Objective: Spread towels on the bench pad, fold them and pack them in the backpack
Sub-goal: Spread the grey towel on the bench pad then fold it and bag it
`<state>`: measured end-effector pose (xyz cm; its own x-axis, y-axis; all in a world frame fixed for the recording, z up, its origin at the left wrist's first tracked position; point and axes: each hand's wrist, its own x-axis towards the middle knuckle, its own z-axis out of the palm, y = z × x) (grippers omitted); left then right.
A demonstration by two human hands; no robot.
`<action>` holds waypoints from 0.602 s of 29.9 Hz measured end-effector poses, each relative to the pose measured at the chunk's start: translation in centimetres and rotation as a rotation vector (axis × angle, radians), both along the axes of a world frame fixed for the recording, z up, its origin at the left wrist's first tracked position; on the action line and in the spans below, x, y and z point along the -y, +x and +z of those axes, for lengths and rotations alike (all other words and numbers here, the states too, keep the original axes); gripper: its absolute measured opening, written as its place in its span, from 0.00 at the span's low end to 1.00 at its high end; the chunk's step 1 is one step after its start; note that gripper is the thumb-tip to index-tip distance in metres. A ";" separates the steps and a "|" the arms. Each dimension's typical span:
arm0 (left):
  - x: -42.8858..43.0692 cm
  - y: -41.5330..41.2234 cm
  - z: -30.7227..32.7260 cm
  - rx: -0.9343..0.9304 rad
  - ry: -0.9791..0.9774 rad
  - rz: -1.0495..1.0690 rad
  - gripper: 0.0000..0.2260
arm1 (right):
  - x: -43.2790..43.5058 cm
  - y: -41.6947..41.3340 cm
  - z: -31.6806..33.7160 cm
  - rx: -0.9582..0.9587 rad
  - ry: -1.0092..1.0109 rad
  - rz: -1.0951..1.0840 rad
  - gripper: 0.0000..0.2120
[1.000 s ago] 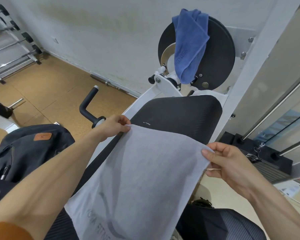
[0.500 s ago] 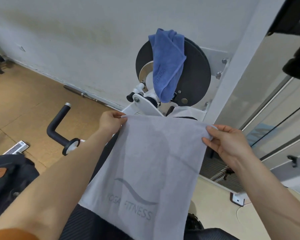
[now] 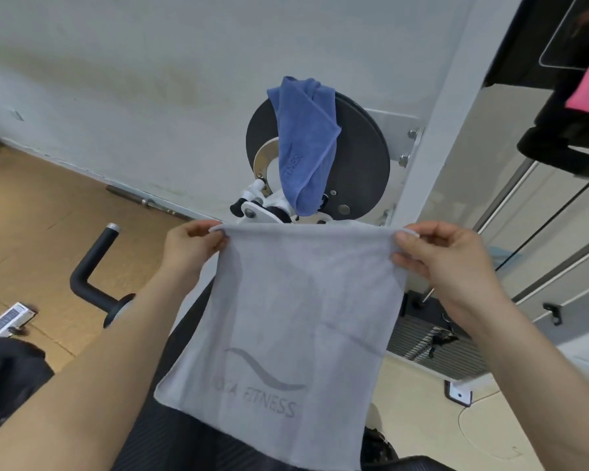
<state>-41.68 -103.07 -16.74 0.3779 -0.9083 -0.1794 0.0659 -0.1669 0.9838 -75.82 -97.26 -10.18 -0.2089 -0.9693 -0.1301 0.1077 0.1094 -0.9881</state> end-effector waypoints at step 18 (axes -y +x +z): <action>-18.7 3.9 0.9 -0.360 0.164 0.045 0.02 | -19.0 3.2 -4.5 -0.776 -0.856 0.389 0.07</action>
